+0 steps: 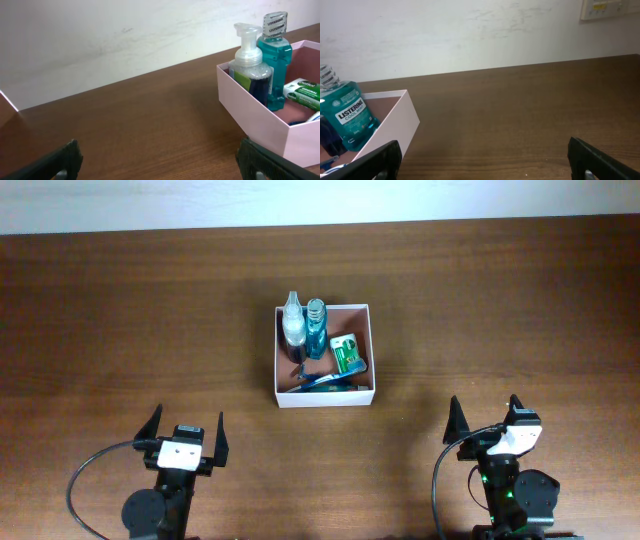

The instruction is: Pack container

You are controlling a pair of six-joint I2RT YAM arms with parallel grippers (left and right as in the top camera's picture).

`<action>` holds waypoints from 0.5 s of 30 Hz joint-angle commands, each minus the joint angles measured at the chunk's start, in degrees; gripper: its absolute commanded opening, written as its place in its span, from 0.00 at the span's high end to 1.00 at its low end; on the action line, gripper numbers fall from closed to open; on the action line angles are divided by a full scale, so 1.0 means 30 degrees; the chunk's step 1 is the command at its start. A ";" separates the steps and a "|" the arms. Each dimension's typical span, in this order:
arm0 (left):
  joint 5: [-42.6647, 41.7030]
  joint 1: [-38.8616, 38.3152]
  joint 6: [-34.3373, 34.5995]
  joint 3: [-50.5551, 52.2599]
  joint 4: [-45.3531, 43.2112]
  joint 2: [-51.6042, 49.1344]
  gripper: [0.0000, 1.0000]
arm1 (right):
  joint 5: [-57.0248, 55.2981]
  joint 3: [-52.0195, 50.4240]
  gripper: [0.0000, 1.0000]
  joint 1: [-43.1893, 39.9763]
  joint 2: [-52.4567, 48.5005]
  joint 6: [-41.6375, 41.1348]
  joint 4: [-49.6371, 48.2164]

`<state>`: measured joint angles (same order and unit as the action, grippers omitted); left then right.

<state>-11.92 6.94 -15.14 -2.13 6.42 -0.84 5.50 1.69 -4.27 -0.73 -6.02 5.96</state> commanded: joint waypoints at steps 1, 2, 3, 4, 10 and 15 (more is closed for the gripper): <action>0.0124 0.0124 0.0321 0.0124 -0.0051 0.0182 0.01 | 0.0102 -0.0146 0.01 0.0153 0.0182 0.0015 0.0022; 0.0124 0.0124 0.0321 0.0124 -0.0051 0.0182 0.01 | 0.0102 -0.0146 0.01 0.0153 0.0182 0.0015 0.0022; 0.0117 0.0124 0.0321 0.0124 -0.0051 0.0182 0.01 | 0.0102 -0.0146 0.01 0.0153 0.0182 0.0015 0.0022; 0.0124 0.0124 0.0321 0.0124 -0.0051 0.0182 0.01 | 0.0102 -0.0146 0.01 0.0153 0.0182 0.0015 0.0022; 0.0117 0.0124 0.0321 0.0124 -0.0051 0.0182 0.01 | 0.0102 -0.0146 0.01 0.0153 0.0182 0.0015 0.0022; 0.0117 0.0124 0.0321 0.0124 -0.0051 0.0182 0.01 | 0.0102 -0.0146 0.01 0.0153 0.0182 0.0015 0.0022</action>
<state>-11.92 6.94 -15.14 -2.13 6.42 -0.84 5.50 1.69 -4.27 -0.73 -6.04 5.96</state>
